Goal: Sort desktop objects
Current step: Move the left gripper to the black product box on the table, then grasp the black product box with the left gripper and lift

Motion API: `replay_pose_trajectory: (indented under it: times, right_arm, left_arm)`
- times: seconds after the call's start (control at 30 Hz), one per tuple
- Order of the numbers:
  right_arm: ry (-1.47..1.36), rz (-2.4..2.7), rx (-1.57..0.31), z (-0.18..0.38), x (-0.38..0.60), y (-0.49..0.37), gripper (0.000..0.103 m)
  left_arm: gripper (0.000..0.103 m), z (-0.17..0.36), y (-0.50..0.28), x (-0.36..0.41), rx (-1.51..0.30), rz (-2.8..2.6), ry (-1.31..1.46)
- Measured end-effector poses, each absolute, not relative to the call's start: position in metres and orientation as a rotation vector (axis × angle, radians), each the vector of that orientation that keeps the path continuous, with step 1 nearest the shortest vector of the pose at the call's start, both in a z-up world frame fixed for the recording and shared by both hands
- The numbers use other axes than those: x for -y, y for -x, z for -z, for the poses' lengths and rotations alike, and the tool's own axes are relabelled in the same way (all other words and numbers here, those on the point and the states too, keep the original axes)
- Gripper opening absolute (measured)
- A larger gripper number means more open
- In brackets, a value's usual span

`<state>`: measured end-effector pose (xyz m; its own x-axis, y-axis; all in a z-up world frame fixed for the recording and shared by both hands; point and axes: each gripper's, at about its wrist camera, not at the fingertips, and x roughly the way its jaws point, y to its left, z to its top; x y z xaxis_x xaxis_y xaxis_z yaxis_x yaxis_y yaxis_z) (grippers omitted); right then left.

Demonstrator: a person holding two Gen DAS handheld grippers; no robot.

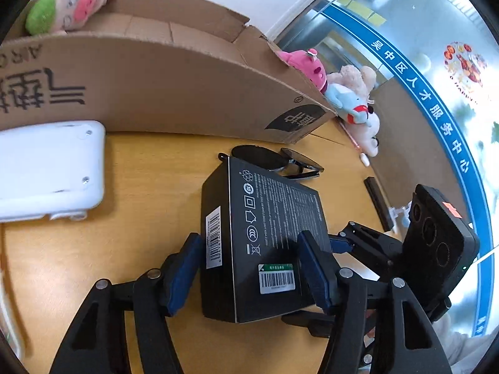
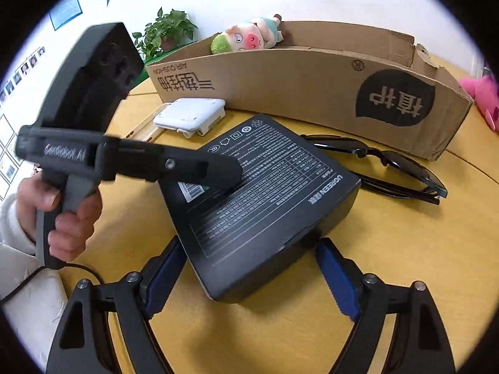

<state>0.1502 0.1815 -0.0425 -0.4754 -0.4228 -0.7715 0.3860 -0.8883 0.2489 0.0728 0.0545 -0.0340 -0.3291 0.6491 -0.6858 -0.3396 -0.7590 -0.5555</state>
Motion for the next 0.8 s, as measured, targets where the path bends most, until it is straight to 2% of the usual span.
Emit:
replay_pose_trajectory:
  times: [0.07, 0.37, 0.63, 0.8]
  right_arm:
    - [-1.226, 2.364, 0.042, 0.040, -0.178, -0.152, 0.075]
    - [-0.908, 2.502, -0.132, -0.055, -0.162, -0.120, 0.074]
    - [-0.701, 2.539, -0.275, -0.128, -0.155, -0.029, 0.074]
    - [-0.689, 2.512, -0.317, -0.159, -0.156, 0.042, 0.074]
  left_arm:
    - [0.060, 0.020, -0.081, -0.056, 0.361, -2.159, 1.266]
    - [0.060, -0.105, -0.072, -0.044, 0.172, -2.424, 0.897]
    - [0.060, -0.181, 0.005, -0.015, 0.151, -2.545, 0.706]
    - [0.060, -0.202, 0.073, -0.003, 0.193, -2.571, 0.713]
